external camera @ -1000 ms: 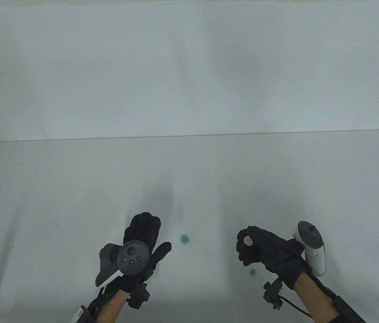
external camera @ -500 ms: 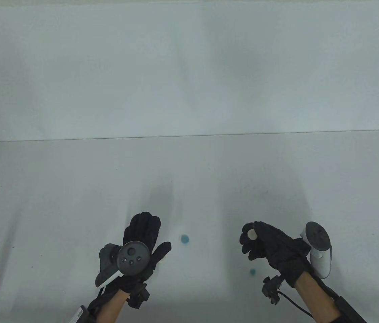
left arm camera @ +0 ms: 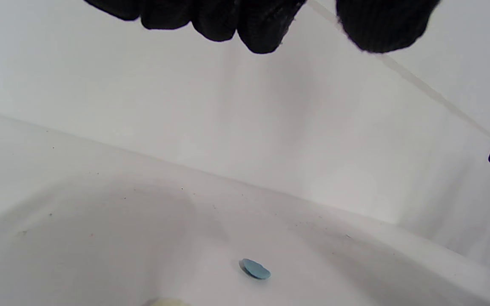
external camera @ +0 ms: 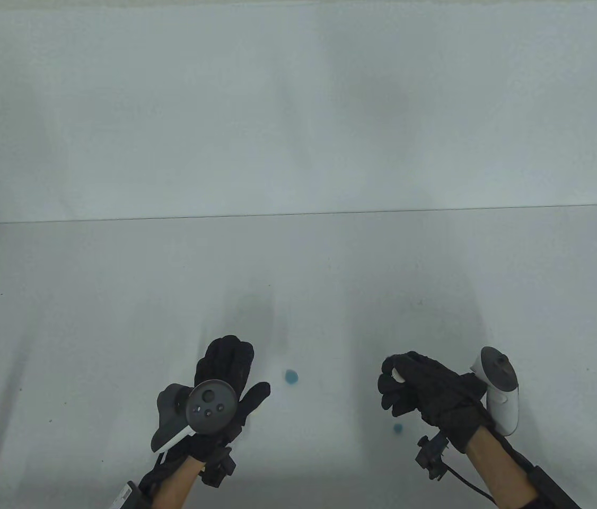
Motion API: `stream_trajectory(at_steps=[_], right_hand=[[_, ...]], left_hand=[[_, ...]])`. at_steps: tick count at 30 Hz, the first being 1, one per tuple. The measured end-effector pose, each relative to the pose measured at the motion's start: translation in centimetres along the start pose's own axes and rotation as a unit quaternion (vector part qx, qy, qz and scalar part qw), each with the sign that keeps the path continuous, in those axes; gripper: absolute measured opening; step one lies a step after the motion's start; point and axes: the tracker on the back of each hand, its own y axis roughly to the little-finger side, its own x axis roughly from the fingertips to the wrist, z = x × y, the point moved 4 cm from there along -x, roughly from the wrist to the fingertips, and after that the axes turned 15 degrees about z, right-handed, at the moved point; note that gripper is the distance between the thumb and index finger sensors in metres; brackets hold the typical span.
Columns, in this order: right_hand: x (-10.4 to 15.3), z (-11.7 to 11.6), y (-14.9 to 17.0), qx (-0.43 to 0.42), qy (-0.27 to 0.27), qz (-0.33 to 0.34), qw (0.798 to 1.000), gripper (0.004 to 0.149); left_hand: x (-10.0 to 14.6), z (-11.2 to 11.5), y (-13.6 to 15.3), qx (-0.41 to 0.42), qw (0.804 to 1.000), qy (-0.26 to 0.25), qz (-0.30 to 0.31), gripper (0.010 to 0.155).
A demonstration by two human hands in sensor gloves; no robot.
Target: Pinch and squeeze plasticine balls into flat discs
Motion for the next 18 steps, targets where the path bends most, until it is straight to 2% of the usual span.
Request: stream_trajectory(at_steps=[8, 9, 11, 12, 14, 18], right_hand=[[0.21, 0.47, -0.47, 0.046, 0.033, 0.012, 0.998, 0.041], [0.22, 0.47, -0.27, 0.034, 0.029, 0.01, 0.999, 0.044], [0.24, 0.29, 0.24, -0.016, 0.006, 0.003, 1.0, 0.064], [0.21, 0.32, 0.24, -0.017, 0.01, 0.002, 1.0, 0.064], [0.13, 0.51, 0.07, 0.022, 0.016, 0.005, 1.0, 0.06], [0.1, 0.66, -0.01, 0.025, 0.024, 0.006, 0.999, 0.051]], left_hand=[[0.05, 0.01, -0.02, 0.0, 1.0, 0.0, 0.0, 0.077], [0.06, 0.01, -0.04, -0.001, 1.0, 0.0, 0.0, 0.077], [0.01, 0.04, -0.01, 0.001, 1.0, 0.0, 0.001, 0.077], [0.0, 0.08, 0.01, 0.002, 1.0, 0.001, 0.0, 0.077], [0.03, 0.11, 0.01, 0.0, 1.0, 0.003, 0.0, 0.077], [-0.04, 0.17, 0.08, 0.003, 1.0, 0.004, 0.0, 0.077]])
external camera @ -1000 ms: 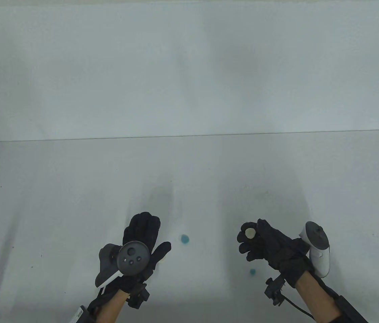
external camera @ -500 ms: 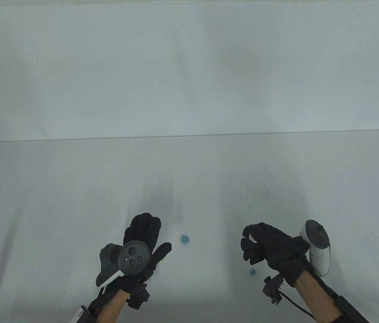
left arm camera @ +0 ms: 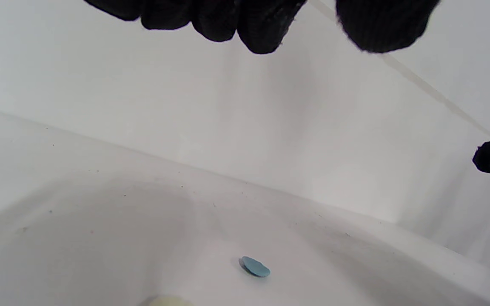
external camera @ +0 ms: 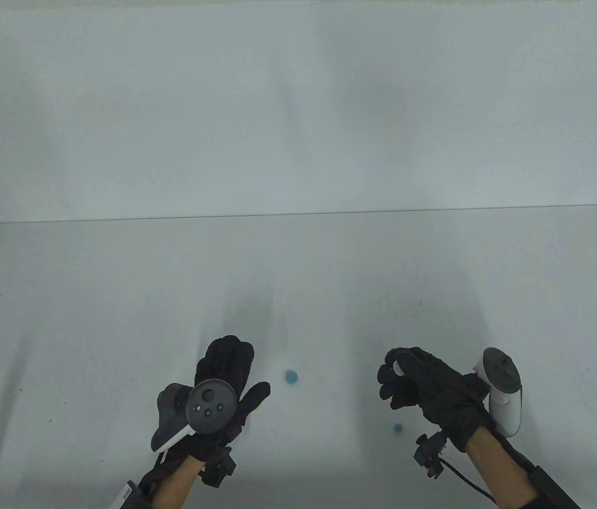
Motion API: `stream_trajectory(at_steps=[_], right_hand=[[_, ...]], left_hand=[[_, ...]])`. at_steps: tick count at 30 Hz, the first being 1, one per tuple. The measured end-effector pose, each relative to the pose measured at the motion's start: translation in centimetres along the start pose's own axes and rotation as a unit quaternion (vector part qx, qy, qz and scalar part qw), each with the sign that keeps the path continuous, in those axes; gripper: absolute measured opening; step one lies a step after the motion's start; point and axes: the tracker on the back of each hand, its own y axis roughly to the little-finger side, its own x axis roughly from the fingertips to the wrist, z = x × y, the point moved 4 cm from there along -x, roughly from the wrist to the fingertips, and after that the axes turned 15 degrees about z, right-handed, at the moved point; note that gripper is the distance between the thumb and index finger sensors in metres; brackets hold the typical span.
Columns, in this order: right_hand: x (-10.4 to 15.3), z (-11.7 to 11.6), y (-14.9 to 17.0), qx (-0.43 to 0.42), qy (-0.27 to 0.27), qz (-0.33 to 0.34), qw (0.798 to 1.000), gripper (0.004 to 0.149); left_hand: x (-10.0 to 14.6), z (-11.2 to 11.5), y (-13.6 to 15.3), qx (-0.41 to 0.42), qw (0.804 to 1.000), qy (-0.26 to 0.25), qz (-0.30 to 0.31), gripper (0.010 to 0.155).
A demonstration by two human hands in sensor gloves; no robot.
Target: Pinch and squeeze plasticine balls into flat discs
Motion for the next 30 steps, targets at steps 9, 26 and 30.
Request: stream_trajectory(at_steps=[9, 26, 30], right_hand=[[-0.09, -0.01, -0.63, 0.044, 0.006, 0.016, 0.999, 0.056], [-0.23, -0.34, -0.3, 0.023, -0.024, 0.004, 0.999, 0.042], [-0.34, -0.37, -0.76, 0.041, -0.026, 0.013, 0.999, 0.041]], left_hand=[[0.03, 0.02, -0.05, -0.002, 1.0, 0.0, 0.001, 0.077], [0.1, -0.21, 0.01, -0.002, 1.0, -0.007, 0.001, 0.077], [0.1, -0.2, 0.02, -0.002, 1.0, -0.008, 0.001, 0.077]])
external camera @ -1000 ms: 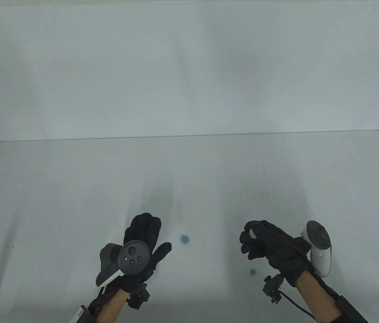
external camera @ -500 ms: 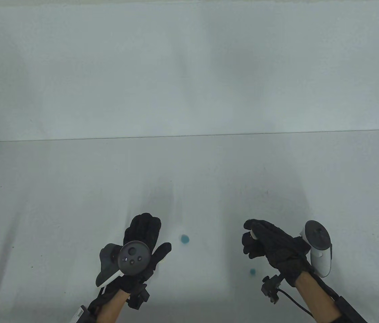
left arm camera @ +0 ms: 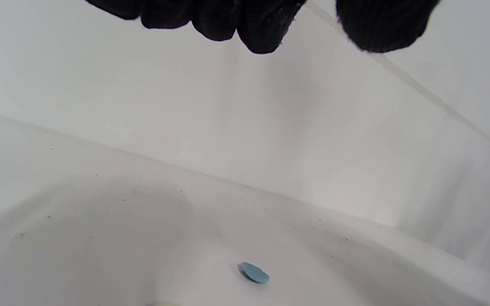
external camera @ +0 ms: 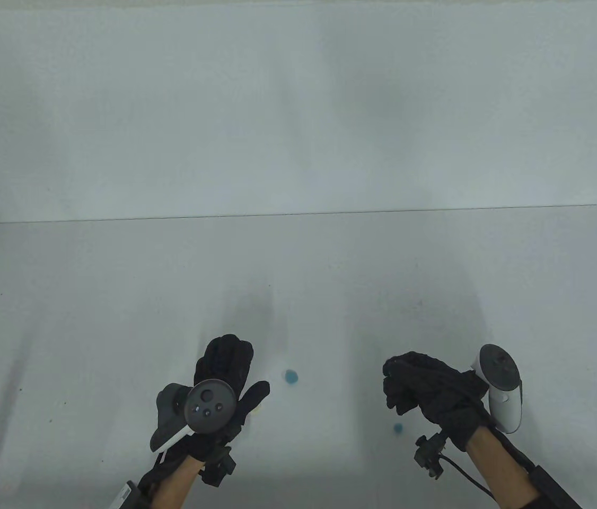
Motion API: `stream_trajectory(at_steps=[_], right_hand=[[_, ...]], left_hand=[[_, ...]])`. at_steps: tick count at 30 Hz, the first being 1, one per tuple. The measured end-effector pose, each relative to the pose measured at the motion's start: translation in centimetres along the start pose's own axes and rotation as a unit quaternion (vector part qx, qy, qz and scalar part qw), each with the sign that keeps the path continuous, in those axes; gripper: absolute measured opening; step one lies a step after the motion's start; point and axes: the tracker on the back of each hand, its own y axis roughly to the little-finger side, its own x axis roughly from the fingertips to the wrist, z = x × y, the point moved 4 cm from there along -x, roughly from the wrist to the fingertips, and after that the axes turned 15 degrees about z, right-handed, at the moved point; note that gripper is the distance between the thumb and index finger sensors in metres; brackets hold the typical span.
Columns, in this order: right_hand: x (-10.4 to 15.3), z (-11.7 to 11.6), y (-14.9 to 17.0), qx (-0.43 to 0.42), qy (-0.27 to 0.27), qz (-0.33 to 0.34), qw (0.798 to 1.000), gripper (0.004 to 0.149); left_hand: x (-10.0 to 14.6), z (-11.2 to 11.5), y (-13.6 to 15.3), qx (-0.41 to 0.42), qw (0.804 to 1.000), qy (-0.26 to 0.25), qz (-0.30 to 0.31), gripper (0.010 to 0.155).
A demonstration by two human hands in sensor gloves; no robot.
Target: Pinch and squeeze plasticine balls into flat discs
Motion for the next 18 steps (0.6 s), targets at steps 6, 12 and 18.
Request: stream_trajectory(at_steps=[6, 12, 18], right_hand=[[0.2, 0.2, 0.2, 0.016, 0.016, -0.001, 1.0, 0.041], [0.4, 0.5, 1.6, -0.059, 0.008, -0.02, 0.998, 0.076], [0.4, 0.7, 1.4, -0.01, 0.018, -0.03, 0.999, 0.055]], left_hand=[[0.0, -0.1, 0.0, -0.001, 1.0, -0.003, 0.001, 0.077], [0.1, -0.1, 0.0, -0.001, 1.0, -0.003, 0.0, 0.077], [0.1, 0.0, 0.0, -0.002, 1.0, -0.002, 0.0, 0.077]])
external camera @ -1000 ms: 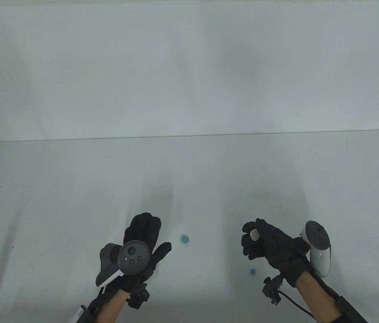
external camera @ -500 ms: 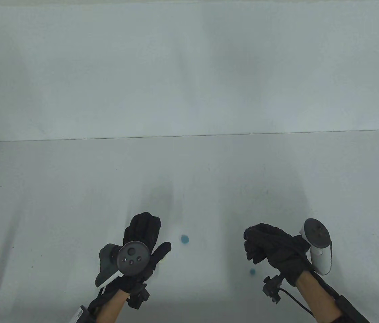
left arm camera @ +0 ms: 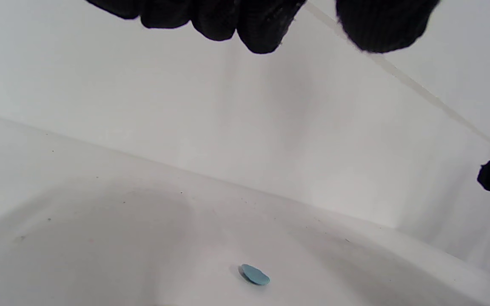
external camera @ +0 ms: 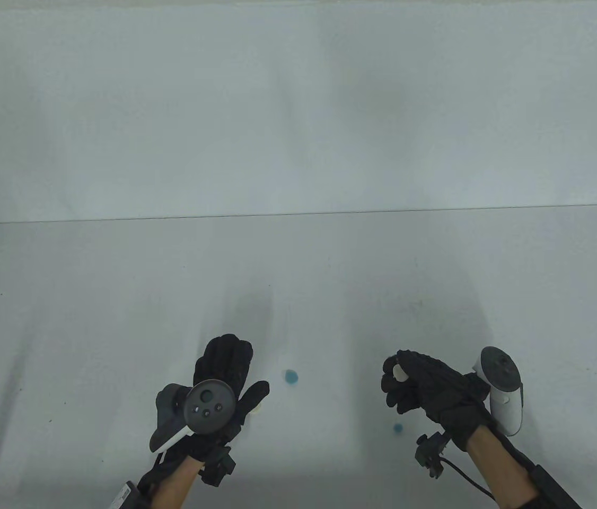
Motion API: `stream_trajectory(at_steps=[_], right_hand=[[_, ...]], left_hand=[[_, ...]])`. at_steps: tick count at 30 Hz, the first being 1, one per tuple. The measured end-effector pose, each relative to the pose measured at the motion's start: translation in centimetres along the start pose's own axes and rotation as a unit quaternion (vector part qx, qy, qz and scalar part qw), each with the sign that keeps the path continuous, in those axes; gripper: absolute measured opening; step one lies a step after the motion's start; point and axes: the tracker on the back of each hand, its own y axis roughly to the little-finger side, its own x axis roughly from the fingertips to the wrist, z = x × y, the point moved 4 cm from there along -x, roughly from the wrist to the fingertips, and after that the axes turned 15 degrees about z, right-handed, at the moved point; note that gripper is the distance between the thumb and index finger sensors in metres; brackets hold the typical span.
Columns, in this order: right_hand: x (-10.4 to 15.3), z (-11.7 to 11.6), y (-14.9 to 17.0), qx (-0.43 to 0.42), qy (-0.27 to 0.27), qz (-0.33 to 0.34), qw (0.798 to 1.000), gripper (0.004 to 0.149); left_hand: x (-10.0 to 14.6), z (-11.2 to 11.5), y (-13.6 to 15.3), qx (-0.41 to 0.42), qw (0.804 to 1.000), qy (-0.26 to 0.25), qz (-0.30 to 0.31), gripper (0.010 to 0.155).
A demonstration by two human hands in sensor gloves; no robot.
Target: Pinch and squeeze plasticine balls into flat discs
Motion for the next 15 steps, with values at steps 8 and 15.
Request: stream_trajectory(at_steps=[8, 15], right_hand=[[0.01, 0.16, -0.41, 0.01, 0.015, 0.002, 1.0, 0.042], [0.12, -0.05, -0.18, -0.034, -0.022, 0.01, 0.999, 0.073]], left_hand=[[-0.05, 0.02, 0.03, 0.0, 1.0, 0.0, 0.001, 0.077], [-0.03, 0.01, 0.05, 0.0, 1.0, -0.001, 0.001, 0.077]])
